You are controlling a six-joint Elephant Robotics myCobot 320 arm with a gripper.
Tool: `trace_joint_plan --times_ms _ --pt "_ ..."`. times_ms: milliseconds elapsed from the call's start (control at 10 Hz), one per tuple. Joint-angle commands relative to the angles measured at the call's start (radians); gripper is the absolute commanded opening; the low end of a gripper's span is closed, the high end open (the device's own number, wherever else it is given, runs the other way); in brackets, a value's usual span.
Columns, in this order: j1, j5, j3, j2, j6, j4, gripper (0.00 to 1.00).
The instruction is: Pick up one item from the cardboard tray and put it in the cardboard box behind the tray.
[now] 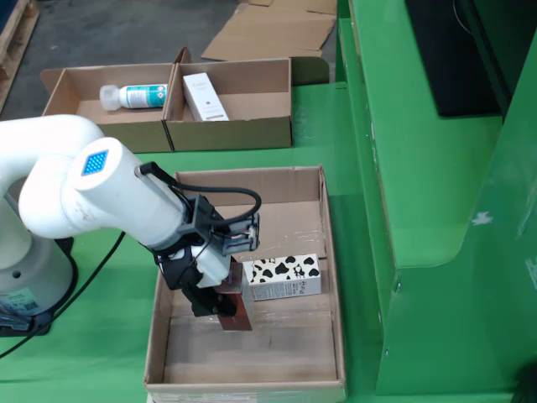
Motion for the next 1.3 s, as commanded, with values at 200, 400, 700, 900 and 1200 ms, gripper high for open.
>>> trace_joint_plan --times_ms 200,400,700,900,1200 --pt "0.018 0.001 0.79 -0.159 0.017 -0.404 0.0" --pt "0.032 -0.02 0.79 -0.16 0.026 -0.32 0.0" --pt "0.072 -0.144 0.79 -0.15 0.042 0.034 0.0" --pt "0.078 -0.168 0.79 -0.131 0.039 0.065 0.0" --pt "0.086 -0.199 0.79 -0.127 0.036 0.102 0.0"
